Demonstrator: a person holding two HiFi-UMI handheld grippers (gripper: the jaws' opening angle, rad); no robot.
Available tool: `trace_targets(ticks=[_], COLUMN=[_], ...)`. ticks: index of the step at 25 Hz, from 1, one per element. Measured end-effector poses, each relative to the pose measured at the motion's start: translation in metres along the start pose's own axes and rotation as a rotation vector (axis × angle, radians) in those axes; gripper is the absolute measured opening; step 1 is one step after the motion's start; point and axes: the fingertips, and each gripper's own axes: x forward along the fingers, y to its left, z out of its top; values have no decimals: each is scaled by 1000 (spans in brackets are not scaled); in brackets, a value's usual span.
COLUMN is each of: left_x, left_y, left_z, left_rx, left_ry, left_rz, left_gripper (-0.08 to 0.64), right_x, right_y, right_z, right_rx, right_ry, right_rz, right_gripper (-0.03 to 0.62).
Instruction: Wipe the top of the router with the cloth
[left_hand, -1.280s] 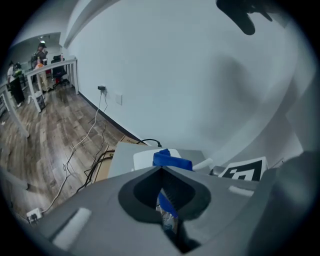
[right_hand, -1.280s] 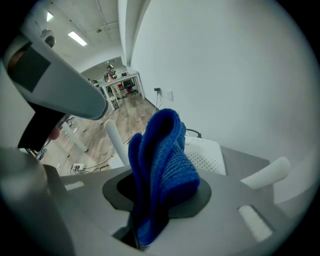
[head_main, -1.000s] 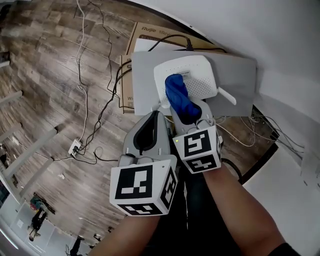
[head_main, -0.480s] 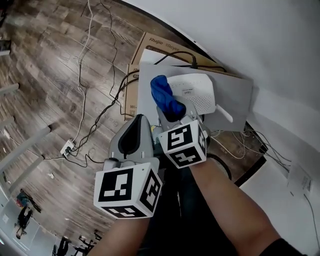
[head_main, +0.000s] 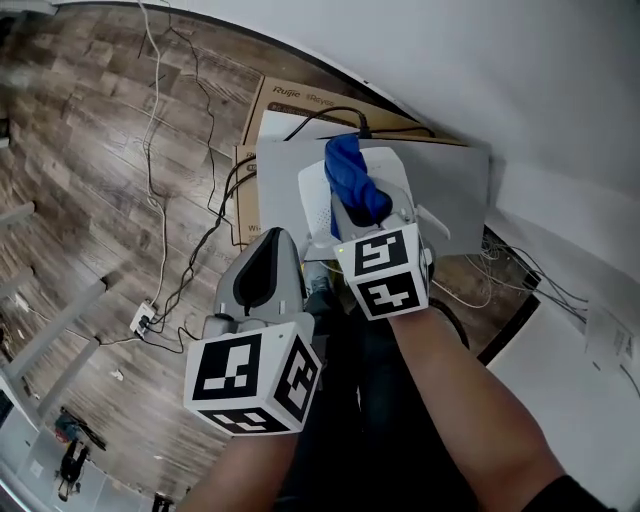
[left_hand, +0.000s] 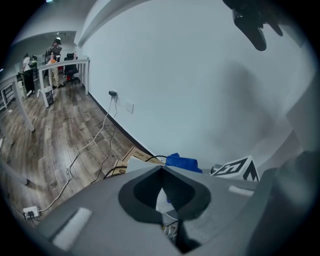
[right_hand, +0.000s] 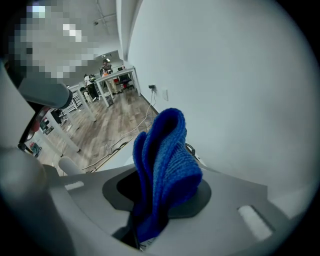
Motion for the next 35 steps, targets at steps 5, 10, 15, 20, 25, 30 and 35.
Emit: trace_targets(ticks=[5,10,15,20,25,30,35], left_x=[13,22,26,24,21,16,10], left_y=[-28,-49,-56,-61,-74,-96,-122], left_z=[-2,-12,-19,-23,-27,-36,-36], left_rx=[58,87,114,122,133,144,158], left_ry=[21,50,56,53,48,46,36], left_rz=[-59,-83,-93,-86,-93,-109,-126], left_gripper=[2,2,2,2,2,2,2], right_x=[-16,-30,-44,-64,-83,-104,-142], right_y=[-28,-35,-33,-37,-54,-62,-64], right_z=[-19,-41,-65,-96,-124,-132,-120], right_rx=[95,160,206,212,228,197,177], right_ry=[2,-8,2,31,54,42,-8], right_rz=[-59,-71,-64,-80,-106,-104,-97], right_gripper=[141,141,141,141,141,141,141])
